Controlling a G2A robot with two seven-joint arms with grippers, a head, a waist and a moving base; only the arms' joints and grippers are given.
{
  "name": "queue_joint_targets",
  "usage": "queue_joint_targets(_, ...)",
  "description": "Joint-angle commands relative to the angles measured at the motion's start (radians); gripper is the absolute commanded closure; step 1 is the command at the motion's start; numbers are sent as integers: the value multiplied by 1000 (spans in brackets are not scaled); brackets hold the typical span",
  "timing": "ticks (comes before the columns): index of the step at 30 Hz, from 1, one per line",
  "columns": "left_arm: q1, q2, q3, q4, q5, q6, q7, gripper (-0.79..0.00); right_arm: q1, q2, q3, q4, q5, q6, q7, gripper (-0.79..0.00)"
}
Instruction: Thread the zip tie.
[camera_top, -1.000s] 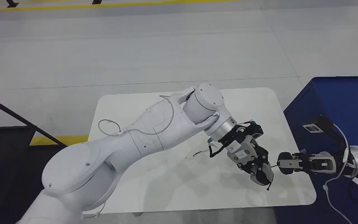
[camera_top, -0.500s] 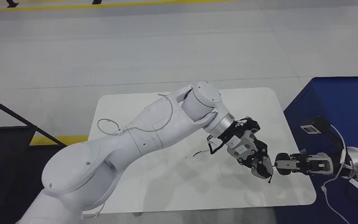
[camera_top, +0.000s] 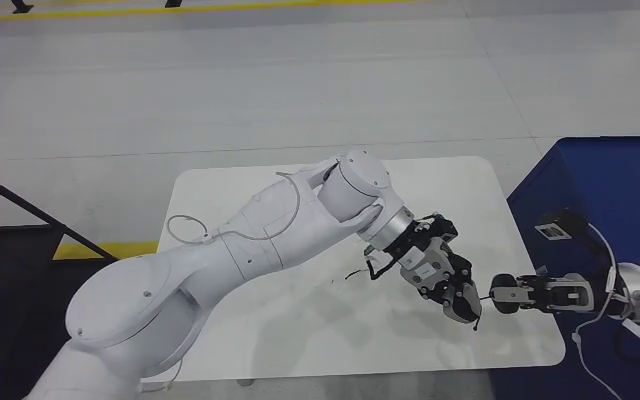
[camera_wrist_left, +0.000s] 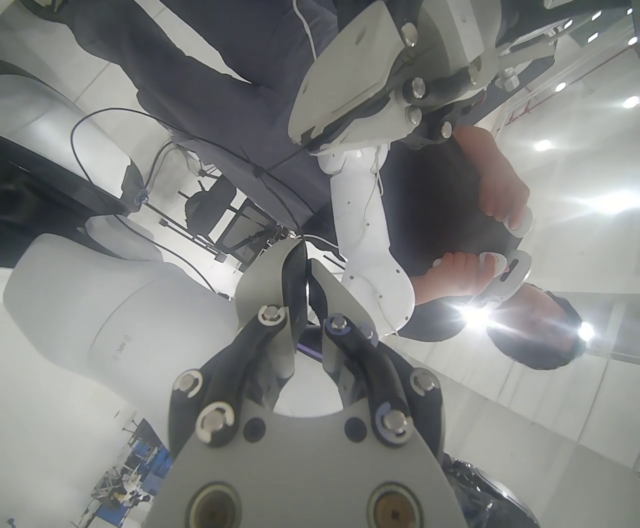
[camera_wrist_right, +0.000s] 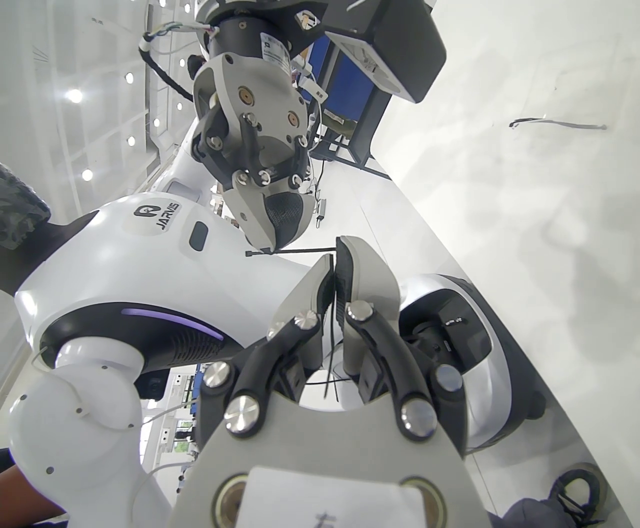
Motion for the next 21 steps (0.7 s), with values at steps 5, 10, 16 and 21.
queue_joint_targets(5,2,13,0,-15,-3,14,14,0,4,-3,-3,2,0,5,4,0)
queue_joint_targets(10,8,22,0,-24,-14,24,24,0,8,-6,-8,5,4,10,7,0)
queue_joint_targets(16,9,28,0,-20,-32,36,36,0,12,-9,-13,11,5,15,5,0)
queue_joint_targets(21,18,31,0,-31,-31,44,44,0,17,-12,-16,14,5,19,5,0)
